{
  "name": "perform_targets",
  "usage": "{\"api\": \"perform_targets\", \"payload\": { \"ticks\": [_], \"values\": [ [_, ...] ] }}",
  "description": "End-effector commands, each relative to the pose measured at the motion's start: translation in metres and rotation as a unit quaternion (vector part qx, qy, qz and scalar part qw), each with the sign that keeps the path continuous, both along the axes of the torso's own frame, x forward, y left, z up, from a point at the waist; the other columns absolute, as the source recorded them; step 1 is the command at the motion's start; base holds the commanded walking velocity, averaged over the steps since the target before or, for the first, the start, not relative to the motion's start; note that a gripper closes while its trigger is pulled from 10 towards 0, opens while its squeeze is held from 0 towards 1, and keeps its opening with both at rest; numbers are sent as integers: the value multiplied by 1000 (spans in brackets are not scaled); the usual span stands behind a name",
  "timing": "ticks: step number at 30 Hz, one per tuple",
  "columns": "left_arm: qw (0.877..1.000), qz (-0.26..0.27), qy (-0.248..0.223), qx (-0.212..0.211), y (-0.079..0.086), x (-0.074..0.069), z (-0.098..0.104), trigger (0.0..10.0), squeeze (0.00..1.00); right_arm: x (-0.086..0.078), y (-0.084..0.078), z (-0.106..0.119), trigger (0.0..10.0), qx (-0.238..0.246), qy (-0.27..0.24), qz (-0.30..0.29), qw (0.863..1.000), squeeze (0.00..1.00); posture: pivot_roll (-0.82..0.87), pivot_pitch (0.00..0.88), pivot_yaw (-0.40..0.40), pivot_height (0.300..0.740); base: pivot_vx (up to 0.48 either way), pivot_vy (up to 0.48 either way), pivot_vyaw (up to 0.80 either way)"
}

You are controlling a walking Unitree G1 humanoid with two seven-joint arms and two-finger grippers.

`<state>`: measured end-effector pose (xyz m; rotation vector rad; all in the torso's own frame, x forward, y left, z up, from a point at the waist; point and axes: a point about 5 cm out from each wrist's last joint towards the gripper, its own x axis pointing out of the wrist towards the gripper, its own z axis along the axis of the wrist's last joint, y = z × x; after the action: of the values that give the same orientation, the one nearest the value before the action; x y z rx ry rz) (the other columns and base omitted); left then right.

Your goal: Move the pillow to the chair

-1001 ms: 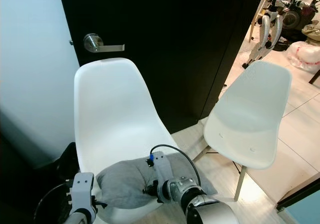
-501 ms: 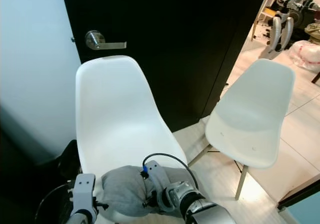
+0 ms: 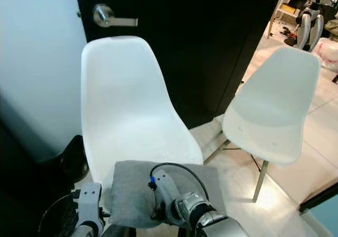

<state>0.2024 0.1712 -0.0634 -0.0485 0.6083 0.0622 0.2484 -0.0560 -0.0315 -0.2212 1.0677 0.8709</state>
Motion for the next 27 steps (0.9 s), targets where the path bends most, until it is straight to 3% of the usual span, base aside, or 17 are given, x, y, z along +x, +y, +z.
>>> {"api": "perform_targets", "payload": {
  "ticks": [1, 3, 6, 7, 9, 14, 19, 22, 27],
  "values": [
    [1000, -7, -13, -6, -8, 5, 3, 10000, 0, -8, 46, 10, 10000, 34, -8, 63, 997, 0, 132, 85, -133, 621, 0, 0, 0],
    [1000, -7, -14, -6, -8, 6, 3, 10000, 0, -3, 51, 15, 10000, 31, -38, 85, 995, 0, 133, 84, -136, 621, 0, 0, 0],
    [1000, -4, -16, -7, -8, 6, 4, 10000, 0, 28, 84, 58, 10000, 128, -154, 59, 978, 0, 135, 88, -143, 621, 0, 0, 0],
    [1000, -4, -16, -7, -8, 6, 4, 10000, 0, 28, 84, 58, 10000, 128, -154, 59, 978, 0, 135, 88, -143, 621, 0, 0, 0],
    [1000, -2, -17, -8, -9, 7, 4, 10000, 0, 41, 99, 82, 10000, 177, -184, 44, 966, 0, 136, 94, -152, 621, 0, 0, 0],
    [999, 8, -36, -5, -8, 11, 8, 10000, 0, 38, 129, 109, 10000, 213, -240, 130, 938, 0, 142, 113, -175, 621, 0, 0, 0],
    [998, 18, -56, 1, -3, 15, 13, 10000, 0, 19, 139, 96, 10000, 171, -249, 209, 930, 0, 146, 139, -191, 621, 0, 0, 0],
    [997, 26, -74, 6, 1, 19, 18, 10000, 0, 7, 129, 70, 10000, 93, -248, 237, 935, 0, 135, 160, -203, 621, 0, 0, 0],
    [995, 32, -96, 12, 6, 23, 24, 10000, 0, 0, 114, 51, 10000, 61, -224, 220, 948, 0, 132, 169, -199, 621, 0, 0, 0]
  ]
}}
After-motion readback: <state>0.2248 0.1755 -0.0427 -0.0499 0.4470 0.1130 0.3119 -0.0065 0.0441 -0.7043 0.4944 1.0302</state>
